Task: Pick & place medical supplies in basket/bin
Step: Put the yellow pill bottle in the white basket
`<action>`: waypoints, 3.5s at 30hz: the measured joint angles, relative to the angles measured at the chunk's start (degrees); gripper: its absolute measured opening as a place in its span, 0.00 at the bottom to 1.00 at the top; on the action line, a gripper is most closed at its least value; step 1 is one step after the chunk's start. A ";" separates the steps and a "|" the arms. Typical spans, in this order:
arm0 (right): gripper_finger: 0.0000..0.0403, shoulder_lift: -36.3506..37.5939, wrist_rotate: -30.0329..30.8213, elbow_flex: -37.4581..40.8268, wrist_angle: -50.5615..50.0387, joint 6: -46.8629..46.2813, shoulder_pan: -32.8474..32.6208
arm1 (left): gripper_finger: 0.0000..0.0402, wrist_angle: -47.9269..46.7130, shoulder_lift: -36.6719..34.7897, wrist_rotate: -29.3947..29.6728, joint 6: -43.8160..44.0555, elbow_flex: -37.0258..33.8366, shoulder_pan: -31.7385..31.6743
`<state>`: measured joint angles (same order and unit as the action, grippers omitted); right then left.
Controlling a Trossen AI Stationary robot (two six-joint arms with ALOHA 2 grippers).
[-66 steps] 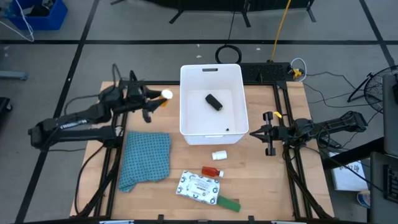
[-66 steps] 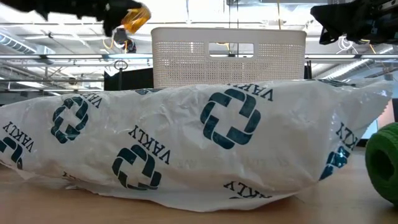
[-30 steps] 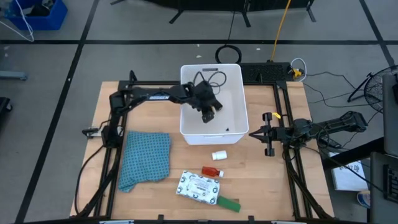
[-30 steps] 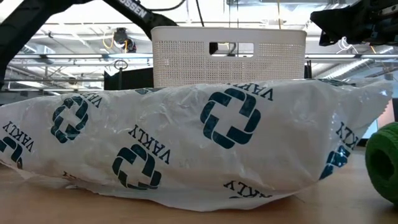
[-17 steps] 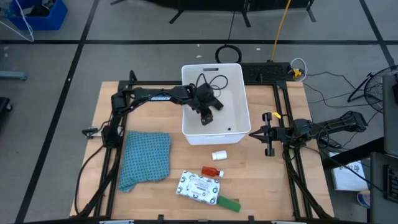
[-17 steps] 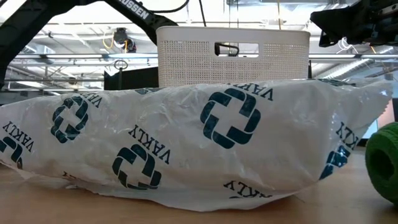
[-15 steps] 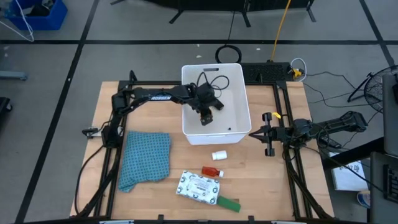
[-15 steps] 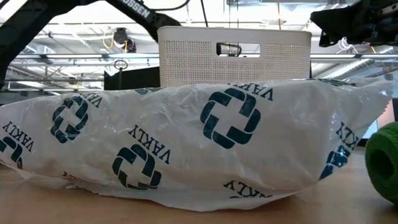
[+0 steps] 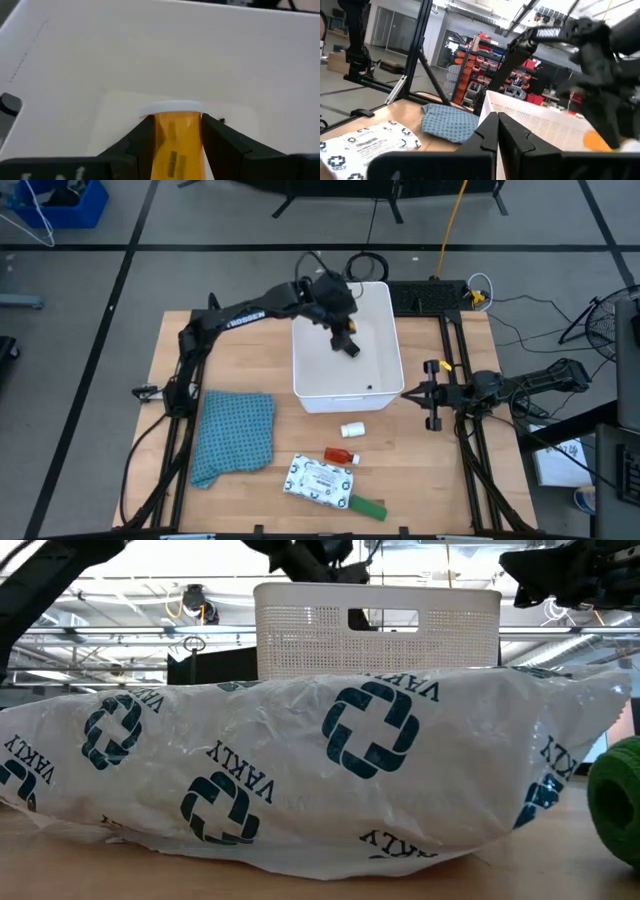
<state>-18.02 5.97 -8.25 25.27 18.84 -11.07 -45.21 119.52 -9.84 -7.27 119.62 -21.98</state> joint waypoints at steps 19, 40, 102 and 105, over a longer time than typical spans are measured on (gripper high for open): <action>0.00 0.00 0.03 0.00 1.34 3.31 0.00 | 0.37 -2.23 17.30 -3.83 1.11 3.32 1.56; 0.00 0.00 0.01 0.00 1.02 -0.14 0.00 | 0.51 -1.77 20.12 -3.68 0.20 2.64 2.51; 0.00 0.00 0.10 0.02 1.10 0.49 0.00 | 0.91 -12.36 18.00 16.81 -9.99 2.86 10.93; 0.00 0.00 0.12 0.02 1.26 0.54 0.00 | 0.89 -11.98 17.68 17.40 -8.35 2.95 10.61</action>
<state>-18.02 6.10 -8.23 26.53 19.38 -11.07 -57.19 137.20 7.55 -15.62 122.56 -11.37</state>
